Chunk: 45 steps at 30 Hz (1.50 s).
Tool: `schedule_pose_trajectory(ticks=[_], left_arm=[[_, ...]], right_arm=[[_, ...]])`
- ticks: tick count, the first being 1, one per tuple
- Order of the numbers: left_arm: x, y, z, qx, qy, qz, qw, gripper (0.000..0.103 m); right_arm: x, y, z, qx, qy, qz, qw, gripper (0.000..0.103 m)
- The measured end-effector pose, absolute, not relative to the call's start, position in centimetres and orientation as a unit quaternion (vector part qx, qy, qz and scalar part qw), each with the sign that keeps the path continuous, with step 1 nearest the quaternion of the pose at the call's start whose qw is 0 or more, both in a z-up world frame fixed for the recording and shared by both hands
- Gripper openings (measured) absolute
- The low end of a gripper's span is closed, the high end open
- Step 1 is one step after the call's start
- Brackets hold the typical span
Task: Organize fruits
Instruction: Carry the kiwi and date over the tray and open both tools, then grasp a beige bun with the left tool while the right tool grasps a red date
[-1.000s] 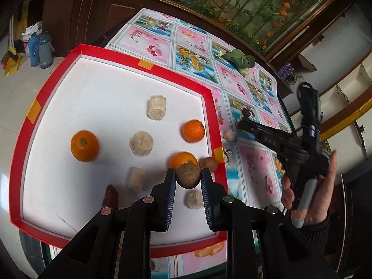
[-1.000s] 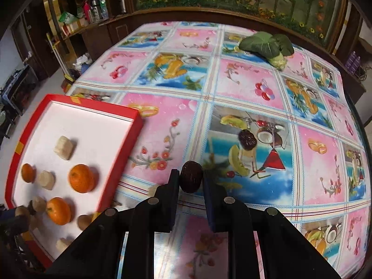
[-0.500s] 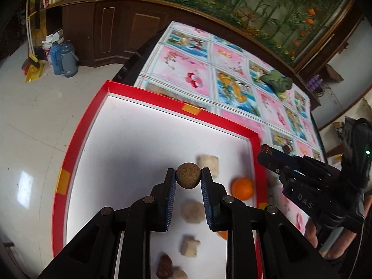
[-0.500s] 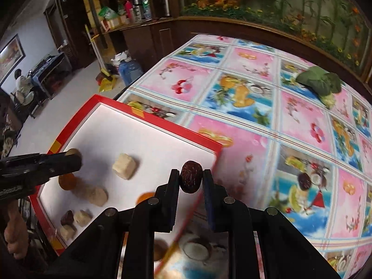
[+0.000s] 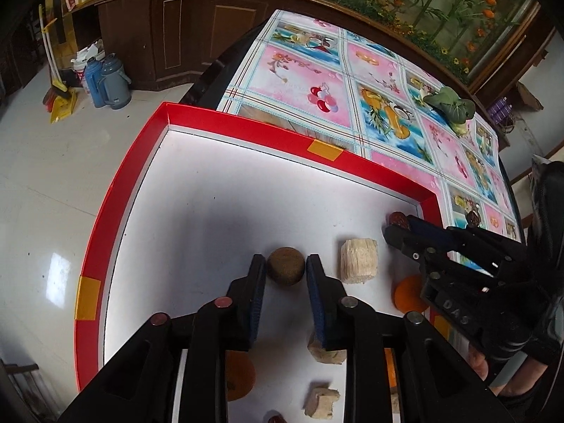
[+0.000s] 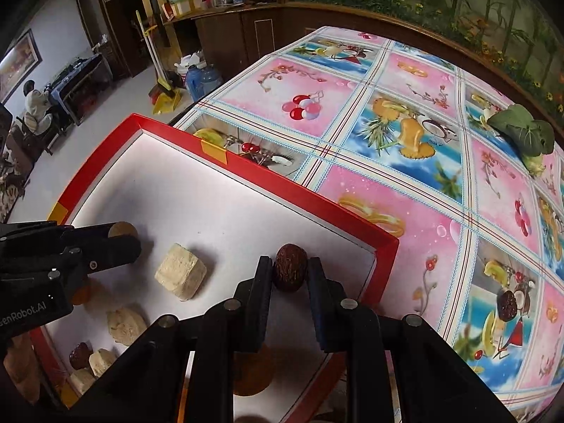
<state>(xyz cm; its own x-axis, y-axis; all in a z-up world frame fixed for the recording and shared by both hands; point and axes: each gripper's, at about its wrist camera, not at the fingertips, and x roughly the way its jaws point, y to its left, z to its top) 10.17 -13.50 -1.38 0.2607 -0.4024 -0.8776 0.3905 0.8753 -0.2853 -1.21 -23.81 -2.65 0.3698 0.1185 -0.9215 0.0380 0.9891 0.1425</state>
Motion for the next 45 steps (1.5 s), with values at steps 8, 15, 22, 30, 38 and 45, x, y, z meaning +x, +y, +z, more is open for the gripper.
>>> schedule_pose_trajectory(ticks=[8, 15, 22, 30, 38, 45], left_arm=[[5.3, -11.9, 2.4, -0.023, 0.509, -0.283, 0.813, 0.037], [-1.2, -15.5, 3.2, -0.008, 0.499, -0.377, 0.78, 0.047], [-3.7, -17.1, 2.1, 0.018, 0.513, -0.401, 0.759, 0.047], [-4.1, -17.8, 2.5, 0.02, 0.515, -0.388, 0.764, 0.047], [-4.7, -18.1, 2.7, 0.026, 0.518, -0.38, 0.766, 0.046], [-4.3, -21.4, 2.4, 0.052, 0.517, -0.395, 0.758, 0.046]], right_arm=[[-5.6, -29.6, 2.7, 0.13, 0.503, -0.021, 0.854, 0.057], [-12.1, -34.3, 1.8, 0.106, 0.539, -0.114, 0.828, 0.058], [-14.8, -39.5, 0.6, 0.122, 0.544, -0.156, 0.815, 0.058], [-9.5, -39.9, -1.4, 0.087, 0.563, -0.135, 0.811, 0.047], [-6.9, -38.7, -3.8, 0.061, 0.573, -0.127, 0.807, 0.02], [-13.8, -37.8, -2.8, 0.079, 0.569, -0.137, 0.807, 0.02]])
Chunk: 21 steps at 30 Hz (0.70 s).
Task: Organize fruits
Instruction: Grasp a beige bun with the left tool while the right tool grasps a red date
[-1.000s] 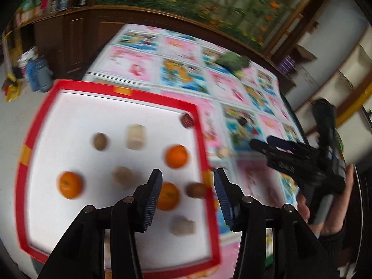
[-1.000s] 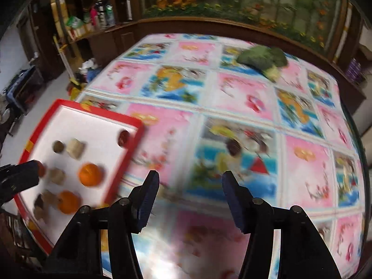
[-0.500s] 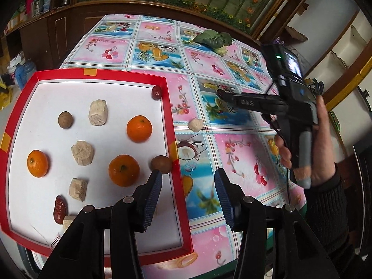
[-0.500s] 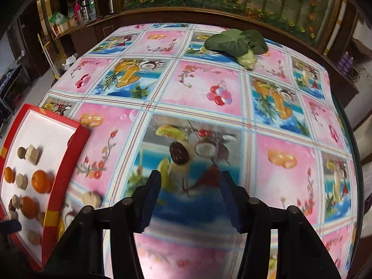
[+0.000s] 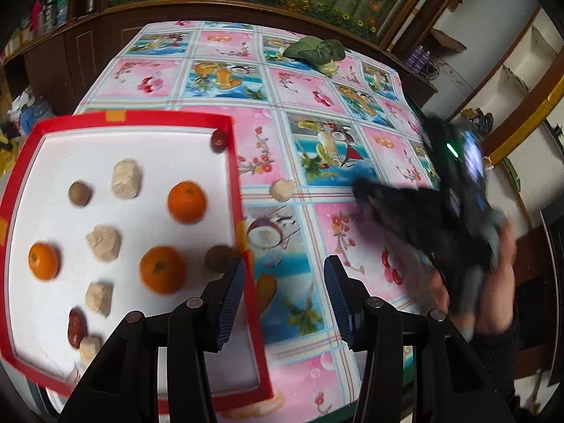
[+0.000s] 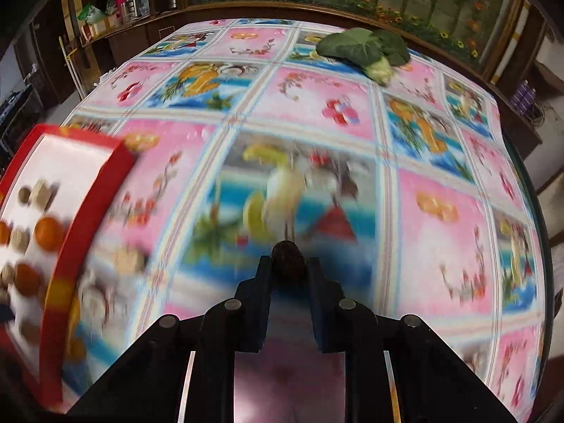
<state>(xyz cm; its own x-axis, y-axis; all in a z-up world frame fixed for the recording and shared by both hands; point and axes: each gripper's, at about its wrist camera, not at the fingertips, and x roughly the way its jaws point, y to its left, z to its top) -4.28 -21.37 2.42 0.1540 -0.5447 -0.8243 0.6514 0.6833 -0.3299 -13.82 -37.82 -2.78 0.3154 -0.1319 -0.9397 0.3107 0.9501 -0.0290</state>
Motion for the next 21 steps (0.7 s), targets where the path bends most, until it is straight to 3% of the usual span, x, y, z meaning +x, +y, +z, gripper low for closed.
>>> schedule_pose_trajectory(ticks=[8, 18, 21], left_arm=[[-1.4, -29.1, 0.2, 0.125, 0.546, -0.383, 0.735, 0.045], [1.3, -34.9, -2.2, 0.171, 0.572, -0.329, 0.731, 0.04], [1.7, -35.1, -3.0, 0.181, 0.572, -0.307, 0.739, 0.027]], right_arm=[[-26.2, -37.9, -1.0, 0.143, 0.553, -0.179, 0.801, 0.02], [-28.9, -38.0, -0.5, 0.094, 0.565, -0.225, 0.788, 0.019], [-29.1, -38.0, -0.6, 0.095, 0.563, -0.222, 0.79, 0.019]])
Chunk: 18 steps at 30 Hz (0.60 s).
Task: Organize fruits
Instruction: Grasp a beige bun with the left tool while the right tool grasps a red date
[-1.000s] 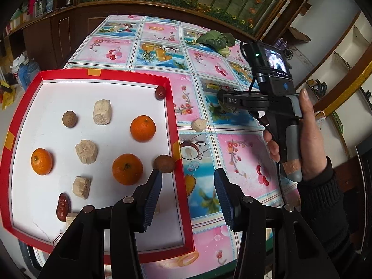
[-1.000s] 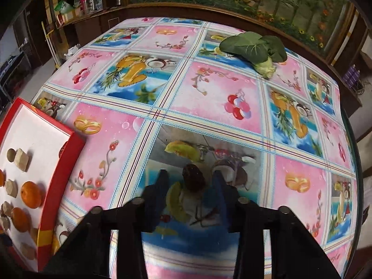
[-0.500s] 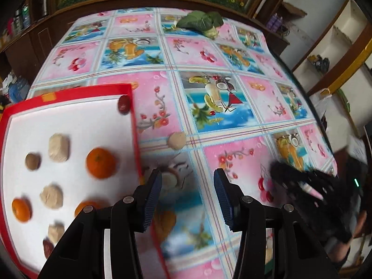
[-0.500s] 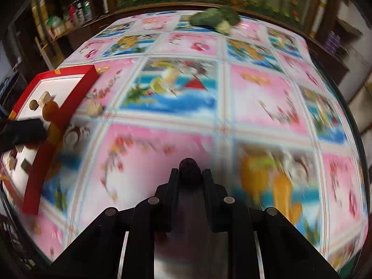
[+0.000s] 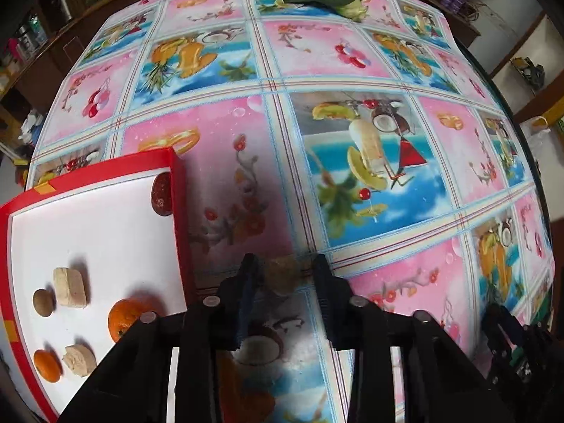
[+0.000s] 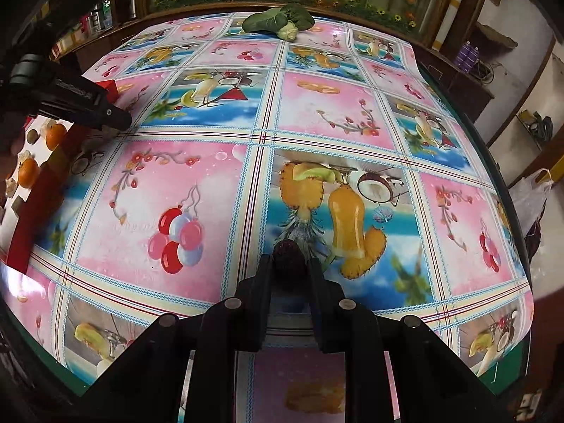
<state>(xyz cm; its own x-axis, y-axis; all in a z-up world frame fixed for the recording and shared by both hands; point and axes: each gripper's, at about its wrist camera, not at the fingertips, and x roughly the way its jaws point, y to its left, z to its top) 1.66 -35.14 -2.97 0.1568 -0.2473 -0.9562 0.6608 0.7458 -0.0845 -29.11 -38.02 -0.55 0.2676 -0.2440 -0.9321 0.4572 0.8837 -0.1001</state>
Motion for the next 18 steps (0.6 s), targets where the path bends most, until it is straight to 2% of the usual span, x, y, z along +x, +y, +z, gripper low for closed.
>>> schedule_pose_trajectory(ticks=[1, 3, 12, 18], left_arm=[[1.5, -35.2, -3.1, 0.186, 0.57, -0.303, 0.74, 0.023], [1.1, -35.0, -3.2, 0.185, 0.566, -0.298, 0.746, 0.023], [-8.3, -30.8, -3.0, 0.189, 0.564, -0.381, 0.708, 0.023], [-11.2, -28.5, -2.9, 0.171, 0.552, -0.395, 0.715, 0.023]], right_arm=[[-29.1, -38.1, -0.6, 0.097, 0.563, -0.22, 0.791, 0.019], [-29.1, -38.0, -0.6, 0.098, 0.561, -0.22, 0.792, 0.019], [-28.5, -36.8, -0.6, 0.055, 0.566, -0.236, 0.788, 0.018], [-28.4, -35.8, -0.7, 0.024, 0.567, -0.257, 0.783, 0.018]])
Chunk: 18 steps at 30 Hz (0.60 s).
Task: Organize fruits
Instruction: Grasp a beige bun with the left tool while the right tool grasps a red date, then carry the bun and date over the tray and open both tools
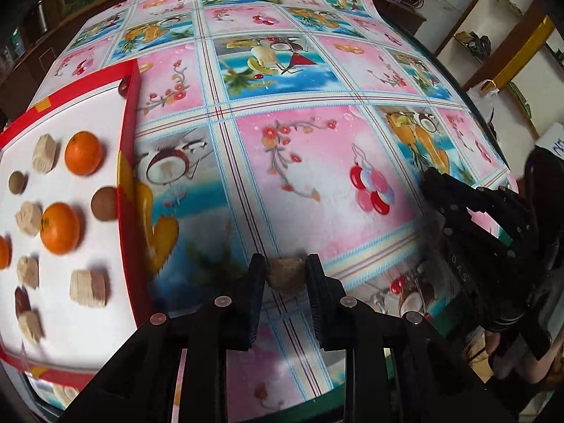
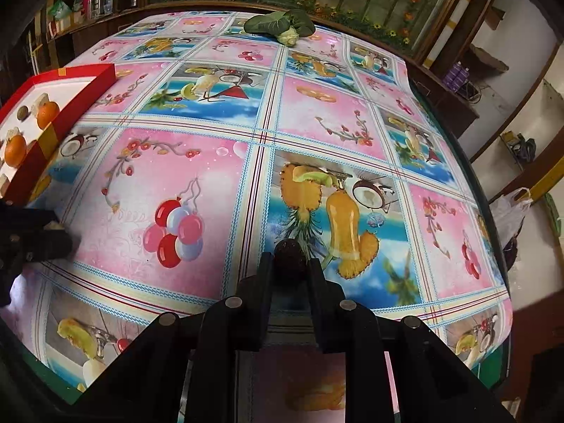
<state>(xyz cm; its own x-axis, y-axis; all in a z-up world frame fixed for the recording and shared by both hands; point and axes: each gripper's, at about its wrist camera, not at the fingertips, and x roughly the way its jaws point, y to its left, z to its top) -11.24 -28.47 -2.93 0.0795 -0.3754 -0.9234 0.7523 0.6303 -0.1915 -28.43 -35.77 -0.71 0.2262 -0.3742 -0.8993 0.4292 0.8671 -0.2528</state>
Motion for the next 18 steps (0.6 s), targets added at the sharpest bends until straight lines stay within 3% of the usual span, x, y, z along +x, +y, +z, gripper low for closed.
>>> schedule_pose_trajectory(ticks=[5, 18], left_arm=[[-12.7, -27.1, -3.0, 0.166, 0.545, -0.401, 0.717, 0.023], [-9.6, -16.1, 1.9, 0.045, 0.539, -0.403, 0.739, 0.023]], right_arm=[[-28.7, -34.3, -0.7, -0.009, 0.572, -0.269, 0.775, 0.018], [-27.1, -30.5, 0.2, 0.04, 0.56, -0.189, 0.806, 0.019]])
